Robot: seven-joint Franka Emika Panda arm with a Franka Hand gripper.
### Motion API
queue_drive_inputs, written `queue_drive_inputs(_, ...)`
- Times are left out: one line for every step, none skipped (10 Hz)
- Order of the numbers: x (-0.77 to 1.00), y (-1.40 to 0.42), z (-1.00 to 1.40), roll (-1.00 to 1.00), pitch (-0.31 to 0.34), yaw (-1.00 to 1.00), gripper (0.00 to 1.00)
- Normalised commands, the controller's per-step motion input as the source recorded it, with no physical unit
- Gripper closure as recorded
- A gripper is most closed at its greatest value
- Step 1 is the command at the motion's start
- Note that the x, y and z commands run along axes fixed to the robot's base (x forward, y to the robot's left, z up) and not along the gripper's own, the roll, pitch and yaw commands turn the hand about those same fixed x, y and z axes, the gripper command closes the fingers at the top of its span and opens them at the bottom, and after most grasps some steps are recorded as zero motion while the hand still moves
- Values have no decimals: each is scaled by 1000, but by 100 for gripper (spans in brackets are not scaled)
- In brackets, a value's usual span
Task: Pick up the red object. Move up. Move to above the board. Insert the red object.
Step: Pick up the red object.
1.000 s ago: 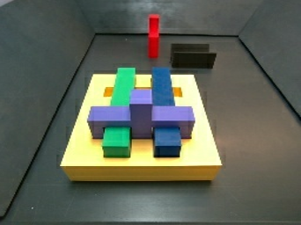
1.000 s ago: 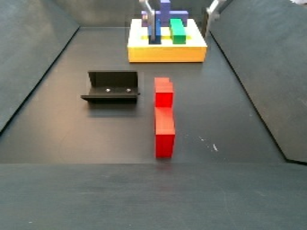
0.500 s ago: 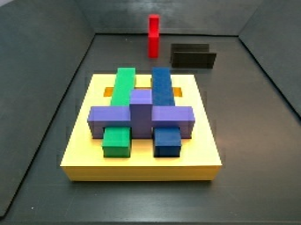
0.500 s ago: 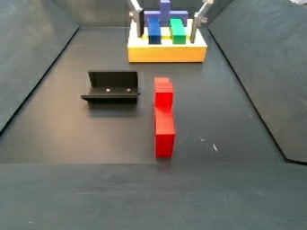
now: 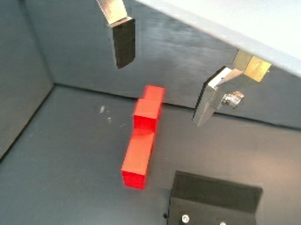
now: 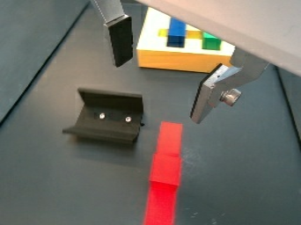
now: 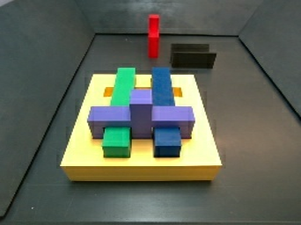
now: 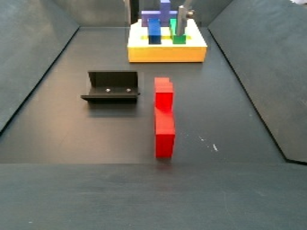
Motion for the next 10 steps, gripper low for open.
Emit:
queue_drive_inputs(229,0,109,-209,60,-863,0)
queue_drive_inputs(220,0,103,-209,60,-869,0)
queue_drive_inputs(206,0,97,-210,60,-877,0)
queue_drive_inputs(191,0,91,-209,60,-886,0)
queue_drive_inputs(186,0,86,-206,66,-886,0)
queue_drive_inputs(177,0,74,-199,70,-886,0)
queue_drive_inputs(171,0,69,-196,74,-886,0)
queue_drive_inputs(186,0,86,-206,63,-889,0)
queue_drive_inputs(157,0,77,-209,54,-911,0)
queue_drive_inputs(149,0,69,-203,63,-914,0)
